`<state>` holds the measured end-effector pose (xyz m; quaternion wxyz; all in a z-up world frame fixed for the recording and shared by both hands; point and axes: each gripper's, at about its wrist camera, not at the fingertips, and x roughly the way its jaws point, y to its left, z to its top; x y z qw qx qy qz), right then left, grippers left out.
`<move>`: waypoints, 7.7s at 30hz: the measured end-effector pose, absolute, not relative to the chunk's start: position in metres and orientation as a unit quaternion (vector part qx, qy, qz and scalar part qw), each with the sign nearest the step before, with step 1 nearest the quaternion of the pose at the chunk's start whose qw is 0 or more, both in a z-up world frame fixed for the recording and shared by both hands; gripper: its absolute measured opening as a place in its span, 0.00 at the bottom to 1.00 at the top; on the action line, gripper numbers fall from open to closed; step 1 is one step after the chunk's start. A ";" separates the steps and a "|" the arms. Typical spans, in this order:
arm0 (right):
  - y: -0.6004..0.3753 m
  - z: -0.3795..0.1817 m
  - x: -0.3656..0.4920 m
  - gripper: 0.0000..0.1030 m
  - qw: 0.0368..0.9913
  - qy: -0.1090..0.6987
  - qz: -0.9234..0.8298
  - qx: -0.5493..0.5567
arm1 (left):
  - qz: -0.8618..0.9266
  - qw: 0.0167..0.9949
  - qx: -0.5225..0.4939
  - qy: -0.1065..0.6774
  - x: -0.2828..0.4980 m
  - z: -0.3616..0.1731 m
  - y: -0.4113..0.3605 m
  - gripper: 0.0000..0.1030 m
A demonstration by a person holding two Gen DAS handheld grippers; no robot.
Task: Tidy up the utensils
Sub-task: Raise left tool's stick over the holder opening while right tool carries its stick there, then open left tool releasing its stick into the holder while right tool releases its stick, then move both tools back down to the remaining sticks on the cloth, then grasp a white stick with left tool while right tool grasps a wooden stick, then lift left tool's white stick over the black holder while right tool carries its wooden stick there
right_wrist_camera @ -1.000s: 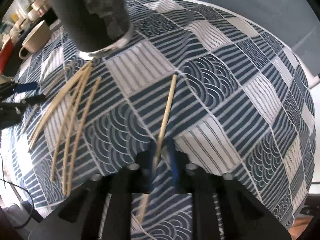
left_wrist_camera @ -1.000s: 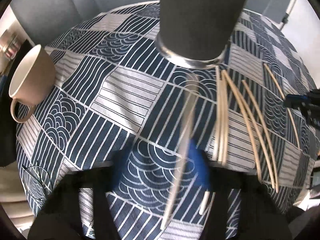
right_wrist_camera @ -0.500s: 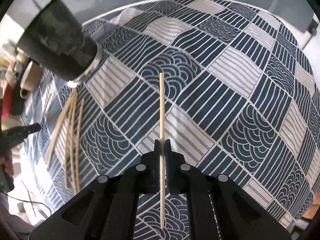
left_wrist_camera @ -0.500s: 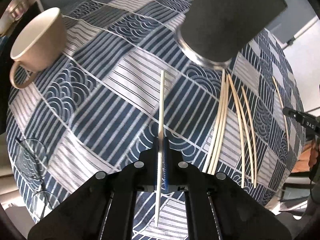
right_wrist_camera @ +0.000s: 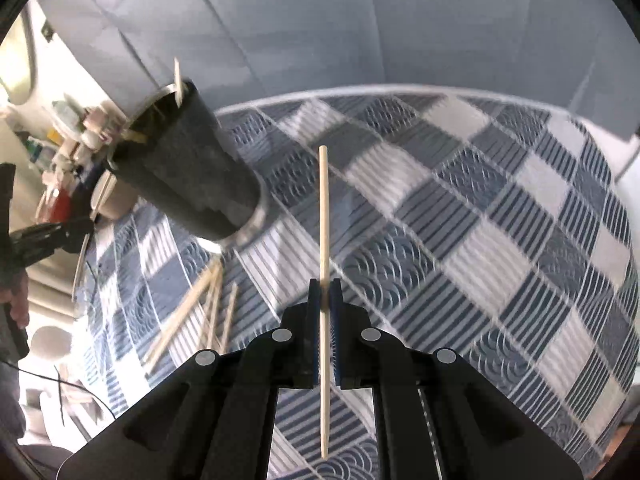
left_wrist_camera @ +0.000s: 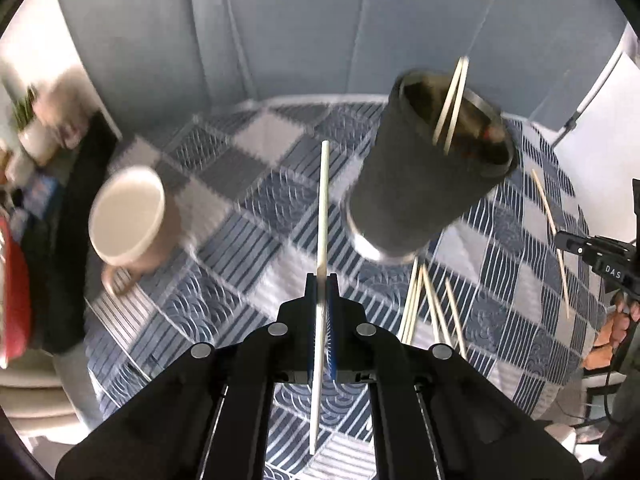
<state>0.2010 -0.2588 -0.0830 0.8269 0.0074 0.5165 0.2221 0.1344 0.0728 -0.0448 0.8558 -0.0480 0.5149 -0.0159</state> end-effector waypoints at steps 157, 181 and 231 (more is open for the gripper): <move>-0.175 -0.197 0.154 0.92 0.806 0.569 0.139 -0.085 | -0.028 0.813 0.026 0.581 0.124 -0.184 0.015 0.96; -0.188 -0.182 0.156 0.04 0.801 0.569 0.165 -0.086 | -0.050 0.823 0.001 0.565 0.104 -0.163 0.029 0.06; -0.162 0.062 0.263 0.05 0.887 0.362 0.283 0.045 | -0.044 0.917 -0.080 0.389 0.210 0.063 0.054 0.04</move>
